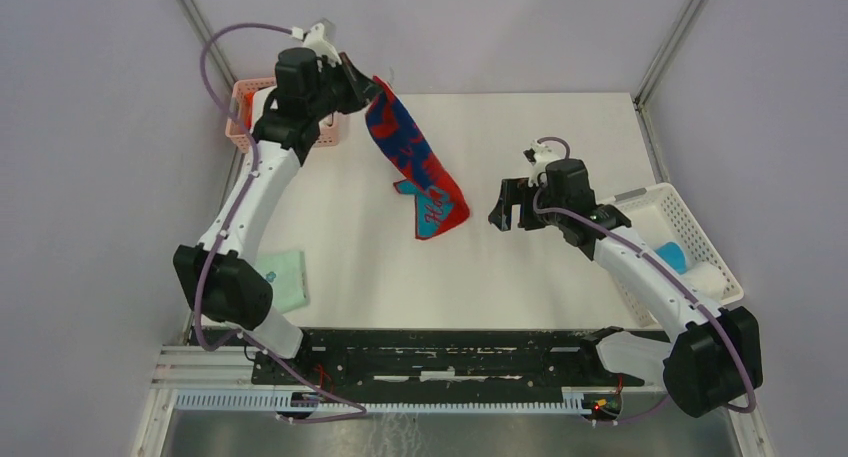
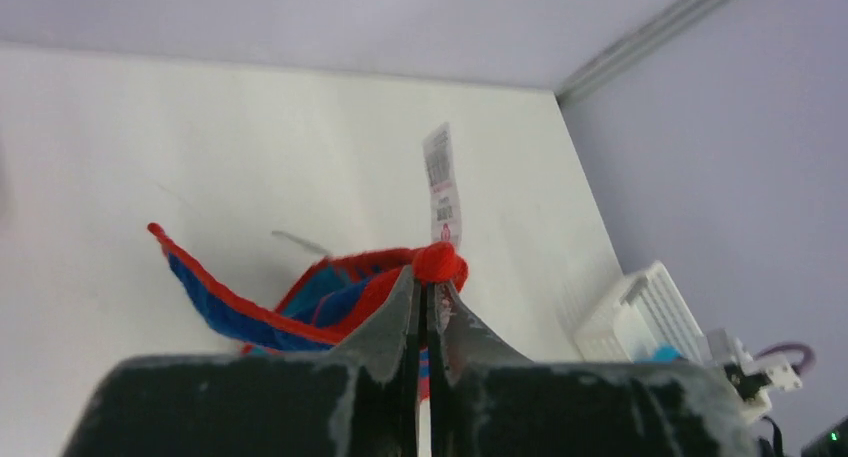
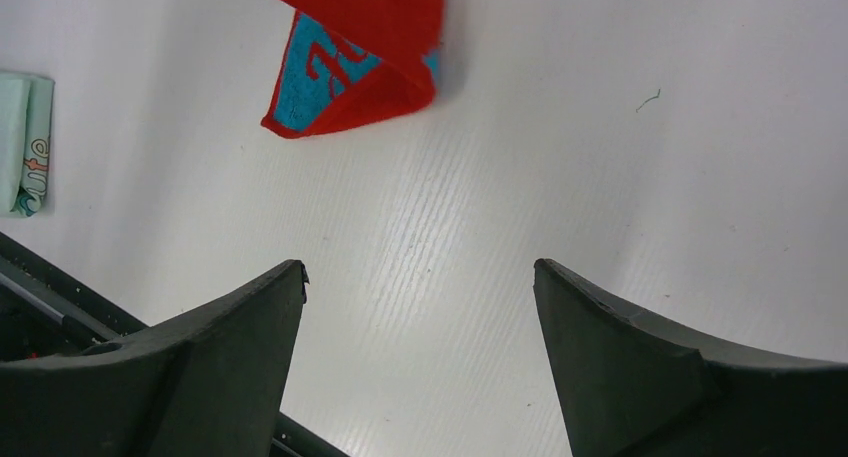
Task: Roll the towels
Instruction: Flatten out the towel at the center of the board.
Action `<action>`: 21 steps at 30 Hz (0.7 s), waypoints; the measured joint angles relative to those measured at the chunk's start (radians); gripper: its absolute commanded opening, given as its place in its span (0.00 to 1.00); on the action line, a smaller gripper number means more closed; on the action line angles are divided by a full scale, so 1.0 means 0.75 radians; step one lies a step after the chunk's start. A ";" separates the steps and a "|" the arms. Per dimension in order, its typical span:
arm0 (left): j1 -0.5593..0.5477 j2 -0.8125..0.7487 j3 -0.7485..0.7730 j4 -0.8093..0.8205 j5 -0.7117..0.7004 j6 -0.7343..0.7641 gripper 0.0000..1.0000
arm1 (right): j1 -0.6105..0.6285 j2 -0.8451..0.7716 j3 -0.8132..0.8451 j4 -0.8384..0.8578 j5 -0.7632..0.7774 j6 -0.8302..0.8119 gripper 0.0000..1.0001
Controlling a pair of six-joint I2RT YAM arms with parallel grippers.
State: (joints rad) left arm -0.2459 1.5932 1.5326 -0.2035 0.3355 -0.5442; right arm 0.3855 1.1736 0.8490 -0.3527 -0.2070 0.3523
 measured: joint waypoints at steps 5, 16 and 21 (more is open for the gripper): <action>-0.015 -0.035 0.357 -0.299 -0.219 0.165 0.03 | 0.001 0.006 0.019 0.000 0.036 0.003 0.92; -0.202 -0.034 0.531 -0.563 -0.340 0.249 0.03 | 0.027 0.051 0.042 0.038 0.030 -0.001 0.89; -0.272 -0.030 0.515 -0.597 -0.352 0.248 0.03 | 0.078 0.138 0.042 0.071 0.024 -0.003 0.89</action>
State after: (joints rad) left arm -0.4496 1.5711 1.9186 -0.6510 0.0715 -0.3580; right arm 0.4442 1.2770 0.8806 -0.2996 -0.1886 0.3500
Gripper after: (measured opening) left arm 0.046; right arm 0.889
